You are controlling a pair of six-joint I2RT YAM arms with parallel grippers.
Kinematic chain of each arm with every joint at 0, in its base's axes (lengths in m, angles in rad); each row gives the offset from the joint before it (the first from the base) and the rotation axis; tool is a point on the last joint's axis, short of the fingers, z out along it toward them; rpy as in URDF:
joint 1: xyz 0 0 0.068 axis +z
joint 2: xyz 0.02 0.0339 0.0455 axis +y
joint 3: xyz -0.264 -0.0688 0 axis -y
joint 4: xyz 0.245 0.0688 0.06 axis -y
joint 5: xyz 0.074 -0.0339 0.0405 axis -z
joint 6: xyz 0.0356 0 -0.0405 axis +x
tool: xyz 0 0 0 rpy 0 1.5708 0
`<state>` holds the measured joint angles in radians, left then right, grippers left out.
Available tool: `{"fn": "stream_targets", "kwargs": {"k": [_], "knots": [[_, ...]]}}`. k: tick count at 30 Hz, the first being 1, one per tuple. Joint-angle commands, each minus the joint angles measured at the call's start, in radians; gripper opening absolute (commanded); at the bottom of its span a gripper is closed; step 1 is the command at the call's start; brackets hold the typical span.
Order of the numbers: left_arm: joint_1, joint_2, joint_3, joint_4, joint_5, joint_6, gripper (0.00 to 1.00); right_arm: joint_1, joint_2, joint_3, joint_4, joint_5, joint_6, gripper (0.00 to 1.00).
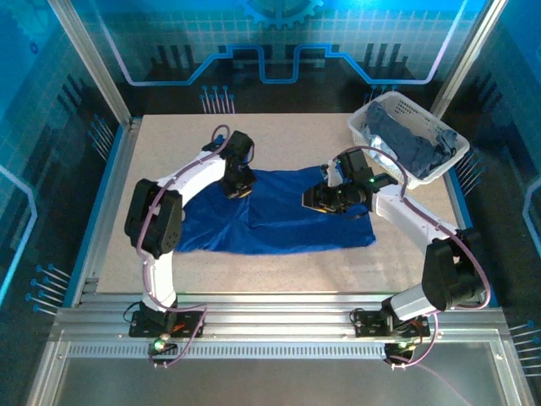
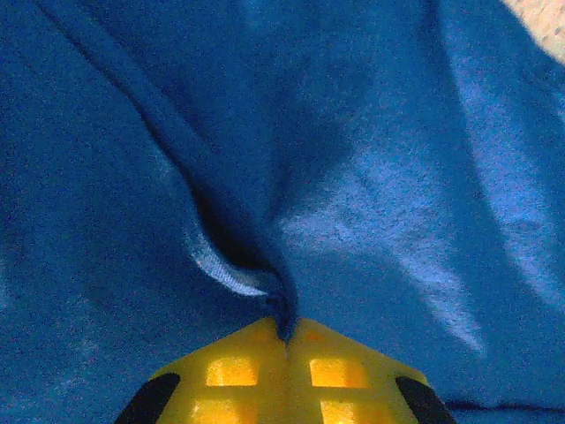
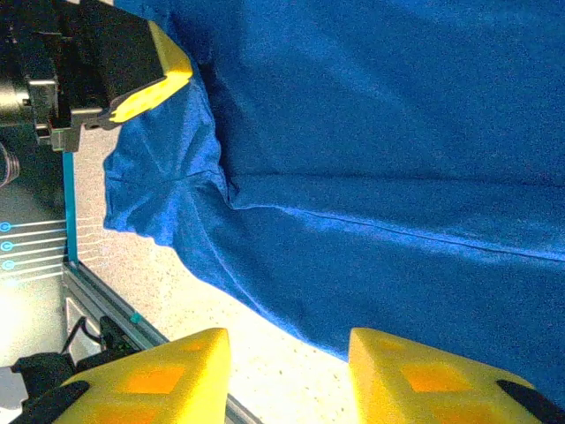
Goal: Fold and stack the t-shirts
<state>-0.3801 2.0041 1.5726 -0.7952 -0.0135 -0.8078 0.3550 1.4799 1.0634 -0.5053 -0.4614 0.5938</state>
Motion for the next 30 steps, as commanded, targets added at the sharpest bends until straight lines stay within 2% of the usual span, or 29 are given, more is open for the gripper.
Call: {"fn": "stream_targets", "kwargs": {"k": [1,2,3,7,9,11,15,18,22,25,30], "knots": [[-0.011,0.042,0.056,-0.125,-0.068,0.090,0.33,-0.014,0.016,0.030,-0.035,-0.020,-0.003,0.44],[-0.014,0.038,0.065,-0.141,-0.095,0.092,0.45,-0.014,0.016,0.031,-0.038,-0.019,-0.003,0.45],[-0.016,0.027,0.071,-0.151,-0.117,0.096,0.51,-0.014,0.017,0.033,-0.042,-0.017,-0.003,0.46],[-0.019,-0.106,0.015,-0.177,-0.202,0.060,0.53,-0.020,0.009,0.035,-0.067,0.016,-0.009,0.46],[0.000,-0.233,-0.086,-0.171,-0.221,-0.008,0.52,-0.027,0.005,0.031,-0.097,0.065,-0.007,0.46],[0.053,-0.358,-0.236,-0.154,-0.196,-0.089,0.52,-0.044,0.005,0.014,-0.122,0.110,0.008,0.46],[0.249,-0.567,-0.553,-0.067,-0.065,-0.174,0.43,-0.103,0.012,-0.050,-0.105,0.121,0.068,0.42],[0.357,-0.603,-0.658,-0.003,0.007,-0.184,0.39,-0.121,0.043,-0.056,-0.114,0.148,0.083,0.40],[0.384,-0.536,-0.712,0.083,-0.006,-0.215,0.37,-0.125,0.097,-0.037,-0.118,0.167,0.075,0.39],[0.391,-0.480,-0.782,0.084,-0.020,-0.332,0.31,-0.126,0.127,-0.013,-0.122,0.176,0.068,0.39],[0.394,-0.645,-0.977,0.041,-0.088,-0.586,0.22,-0.125,0.147,0.041,-0.150,0.206,0.047,0.40]]}}
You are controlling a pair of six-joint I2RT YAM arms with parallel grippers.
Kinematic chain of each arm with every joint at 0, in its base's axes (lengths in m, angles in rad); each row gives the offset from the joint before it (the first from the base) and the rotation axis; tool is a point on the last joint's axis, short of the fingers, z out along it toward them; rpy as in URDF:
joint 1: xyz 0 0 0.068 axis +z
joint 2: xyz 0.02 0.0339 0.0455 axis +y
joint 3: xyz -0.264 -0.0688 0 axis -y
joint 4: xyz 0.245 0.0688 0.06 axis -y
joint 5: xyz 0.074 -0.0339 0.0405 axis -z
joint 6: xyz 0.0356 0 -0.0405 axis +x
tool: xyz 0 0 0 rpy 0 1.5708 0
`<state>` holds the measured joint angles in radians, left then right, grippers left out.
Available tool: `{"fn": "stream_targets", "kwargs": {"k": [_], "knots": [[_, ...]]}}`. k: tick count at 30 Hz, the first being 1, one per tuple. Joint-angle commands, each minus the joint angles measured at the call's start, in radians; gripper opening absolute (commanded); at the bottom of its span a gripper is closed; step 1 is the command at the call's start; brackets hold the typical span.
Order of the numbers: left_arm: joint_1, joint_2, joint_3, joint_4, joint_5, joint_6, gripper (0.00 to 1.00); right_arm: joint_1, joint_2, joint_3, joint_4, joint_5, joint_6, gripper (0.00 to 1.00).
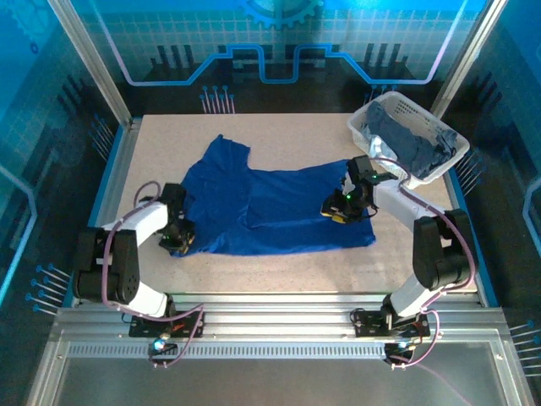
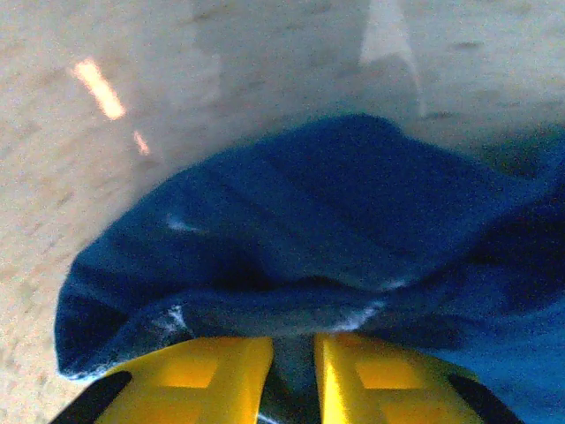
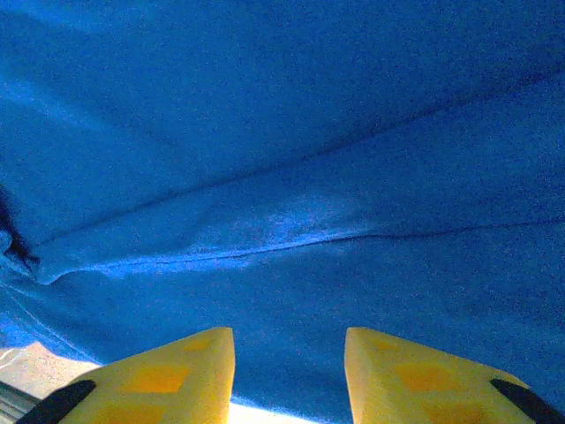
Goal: Fold and stack the t-shirts
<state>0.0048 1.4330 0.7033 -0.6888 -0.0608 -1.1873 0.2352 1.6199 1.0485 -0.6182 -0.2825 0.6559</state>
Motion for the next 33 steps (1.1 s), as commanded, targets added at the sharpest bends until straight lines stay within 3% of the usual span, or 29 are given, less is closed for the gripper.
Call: {"fn": "stream_targets", "kwargs": {"k": [1,7,12,15,21,28,33], "knots": [[0.010,-0.105,-0.132,-0.090,-0.050,-0.237,0.21,-0.006,0.008,0.063,-0.038,0.028,-0.018,0.40],[0.036,-0.190,-0.125,-0.193,-0.130,-0.249,0.23,-0.003,0.019,0.087,-0.040,0.017,-0.029,0.42],[0.033,-0.199,-0.006,-0.255,-0.194,-0.188,0.32,-0.008,0.023,0.085,-0.055,0.047,-0.042,0.41],[-0.013,-0.189,0.088,-0.247,-0.203,-0.122,0.34,-0.019,0.023,0.087,-0.058,0.077,-0.048,0.41],[-0.113,-0.006,0.274,-0.099,-0.096,-0.025,0.35,-0.026,0.116,0.158,-0.050,0.119,-0.078,0.39],[-0.111,0.294,0.481,-0.021,-0.016,0.100,0.38,-0.026,0.307,0.311,-0.060,0.190,-0.087,0.37],[-0.106,0.429,0.541,0.042,0.018,0.184,0.38,-0.052,0.390,0.340,-0.159,0.303,-0.003,0.35]]}}
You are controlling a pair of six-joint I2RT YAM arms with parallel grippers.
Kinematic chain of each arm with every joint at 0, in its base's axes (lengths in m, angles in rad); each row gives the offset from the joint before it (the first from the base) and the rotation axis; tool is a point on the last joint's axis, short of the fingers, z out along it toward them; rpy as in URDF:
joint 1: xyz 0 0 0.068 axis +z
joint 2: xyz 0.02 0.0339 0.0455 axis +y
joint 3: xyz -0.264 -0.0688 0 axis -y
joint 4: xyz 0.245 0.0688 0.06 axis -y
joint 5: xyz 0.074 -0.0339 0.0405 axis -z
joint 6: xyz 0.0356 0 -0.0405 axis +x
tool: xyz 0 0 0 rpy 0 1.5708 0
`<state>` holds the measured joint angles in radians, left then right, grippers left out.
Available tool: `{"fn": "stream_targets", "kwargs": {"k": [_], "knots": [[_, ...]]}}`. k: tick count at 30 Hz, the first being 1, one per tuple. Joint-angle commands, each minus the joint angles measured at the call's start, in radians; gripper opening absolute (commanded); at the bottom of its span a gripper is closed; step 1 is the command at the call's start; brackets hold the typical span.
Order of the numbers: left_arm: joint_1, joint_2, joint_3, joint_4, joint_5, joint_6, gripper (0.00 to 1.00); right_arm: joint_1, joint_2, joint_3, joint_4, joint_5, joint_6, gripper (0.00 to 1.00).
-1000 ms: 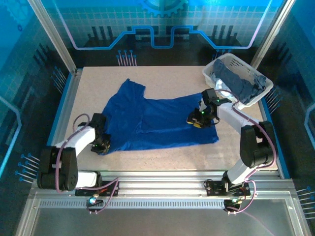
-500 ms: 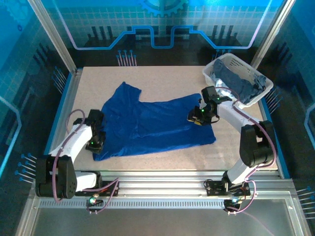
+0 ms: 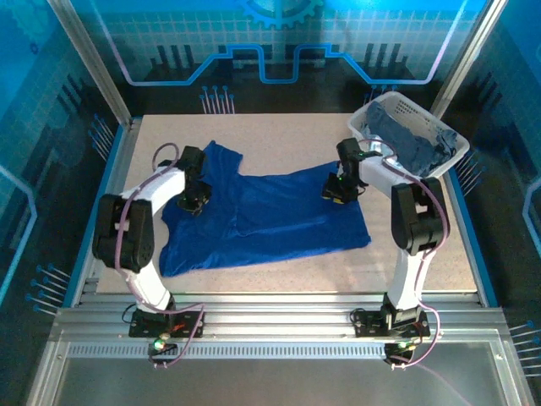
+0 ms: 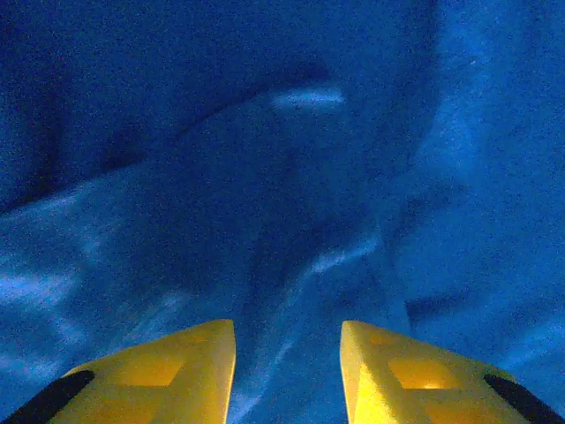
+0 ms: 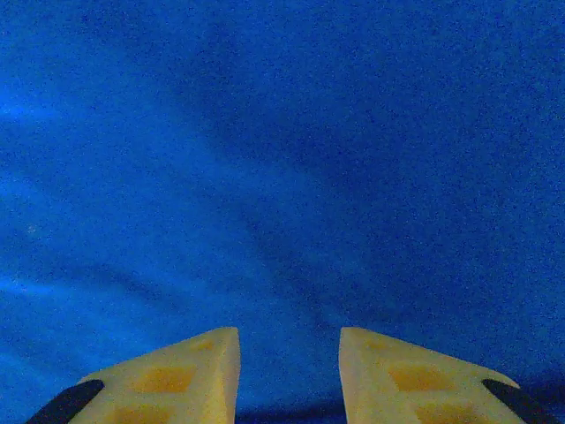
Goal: Fold and stack the t-shirts
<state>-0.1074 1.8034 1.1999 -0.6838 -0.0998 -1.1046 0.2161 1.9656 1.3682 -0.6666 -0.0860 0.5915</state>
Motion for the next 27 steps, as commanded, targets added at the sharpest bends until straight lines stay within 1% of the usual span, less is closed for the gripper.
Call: {"fn": "stream_targets", "kwargs": {"k": [1,4,7,11,13,15,17,19,23,25,27], "knots": [[0.006,0.079,0.057,0.045,0.078,0.122,0.38,-0.041,0.047,0.012,-0.133,0.123,0.080,0.35],[0.005,0.137,0.104,0.022,0.093,0.173,0.38,-0.064,0.010,-0.059,-0.157,0.141,0.139,0.35],[0.011,0.148,0.111,0.017,0.082,0.200,0.38,-0.057,-0.046,-0.119,-0.166,0.146,0.169,0.36],[0.027,0.156,0.139,0.011,0.086,0.252,0.38,-0.037,-0.102,-0.135,-0.158,0.138,0.191,0.38],[0.035,0.154,0.178,-0.019,0.064,0.276,0.38,-0.032,-0.109,-0.095,-0.155,0.143,0.171,0.40],[0.039,0.140,0.230,-0.065,0.015,0.281,0.39,-0.025,-0.117,-0.037,-0.166,0.179,0.143,0.42],[0.041,0.108,0.276,-0.048,-0.021,0.297,0.43,-0.025,-0.125,0.032,-0.172,0.238,0.111,0.44],[0.046,0.117,0.340,-0.012,0.001,0.322,0.46,-0.039,-0.117,0.075,-0.162,0.274,0.094,0.44],[0.057,0.239,0.522,0.028,0.092,0.362,0.48,-0.071,-0.064,0.135,-0.097,0.336,0.071,0.44],[0.058,0.297,0.585,0.082,0.116,0.373,0.48,-0.076,-0.016,0.183,-0.071,0.362,0.056,0.44],[0.062,0.335,0.609,0.164,0.140,0.373,0.49,-0.078,0.033,0.227,-0.060,0.388,0.051,0.44]]}}
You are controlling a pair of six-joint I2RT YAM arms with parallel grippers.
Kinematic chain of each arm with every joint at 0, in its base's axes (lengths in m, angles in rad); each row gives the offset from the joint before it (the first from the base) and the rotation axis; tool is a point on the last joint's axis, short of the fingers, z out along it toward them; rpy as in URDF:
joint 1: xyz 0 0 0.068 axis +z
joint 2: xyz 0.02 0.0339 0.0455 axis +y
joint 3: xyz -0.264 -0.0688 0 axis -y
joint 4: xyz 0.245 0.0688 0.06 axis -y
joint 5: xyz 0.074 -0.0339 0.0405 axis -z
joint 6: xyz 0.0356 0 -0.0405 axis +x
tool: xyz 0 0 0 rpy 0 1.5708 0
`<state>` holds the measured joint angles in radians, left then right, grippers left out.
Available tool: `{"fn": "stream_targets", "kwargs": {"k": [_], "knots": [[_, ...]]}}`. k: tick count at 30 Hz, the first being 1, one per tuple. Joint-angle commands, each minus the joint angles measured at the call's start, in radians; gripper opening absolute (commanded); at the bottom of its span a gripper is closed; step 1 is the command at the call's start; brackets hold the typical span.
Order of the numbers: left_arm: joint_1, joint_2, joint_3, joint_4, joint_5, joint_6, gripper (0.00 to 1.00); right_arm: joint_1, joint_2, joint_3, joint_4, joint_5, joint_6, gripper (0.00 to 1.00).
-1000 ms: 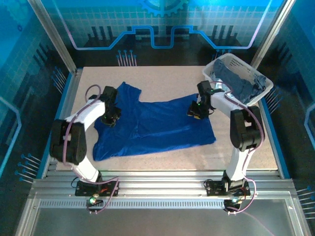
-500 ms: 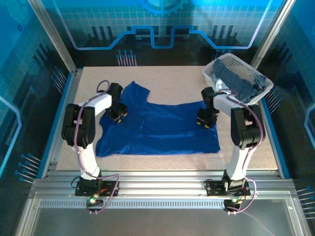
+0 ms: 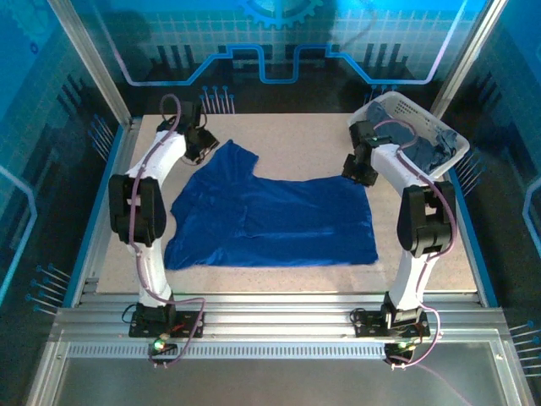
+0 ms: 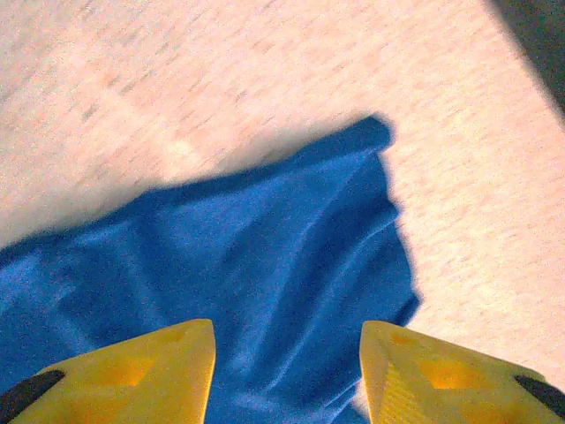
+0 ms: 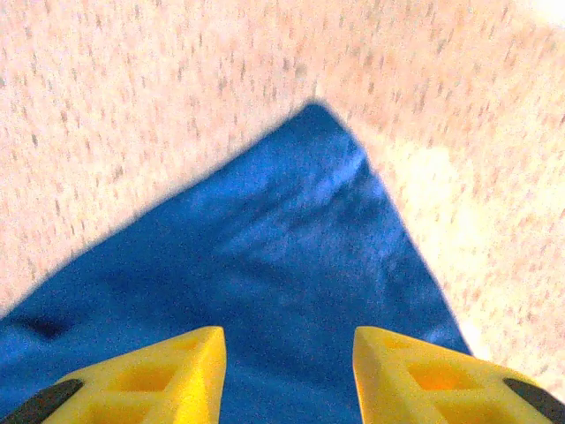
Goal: Fold and stack the t-shirts
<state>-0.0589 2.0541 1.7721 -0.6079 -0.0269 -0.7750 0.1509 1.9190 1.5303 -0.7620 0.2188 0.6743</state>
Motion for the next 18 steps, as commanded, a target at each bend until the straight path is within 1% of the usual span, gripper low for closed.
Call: {"fn": "stream_targets", "kwargs": {"k": [1,5,9,11,16,18], "knots": [[0.017,0.102,0.044,0.139,0.081,0.041,0.49,-0.014,0.105,0.085,0.044,0.091,-0.034,0.45],[0.027,0.166,0.066,0.314,0.135,0.023,0.50,-0.022,0.189,0.143,0.069,0.121,-0.036,0.45],[0.028,0.227,0.118,0.392,0.174,0.019,0.50,-0.036,0.288,0.228,-0.013,0.149,-0.002,0.44],[0.028,0.249,0.132,0.429,0.194,0.020,0.51,-0.046,0.307,0.230,-0.011,0.145,0.009,0.44],[0.028,0.295,0.166,0.451,0.214,0.021,0.51,-0.073,0.345,0.267,-0.010,0.094,0.010,0.45],[0.028,0.312,0.188,0.436,0.215,0.016,0.51,-0.082,0.383,0.325,-0.073,0.063,0.026,0.45]]}}
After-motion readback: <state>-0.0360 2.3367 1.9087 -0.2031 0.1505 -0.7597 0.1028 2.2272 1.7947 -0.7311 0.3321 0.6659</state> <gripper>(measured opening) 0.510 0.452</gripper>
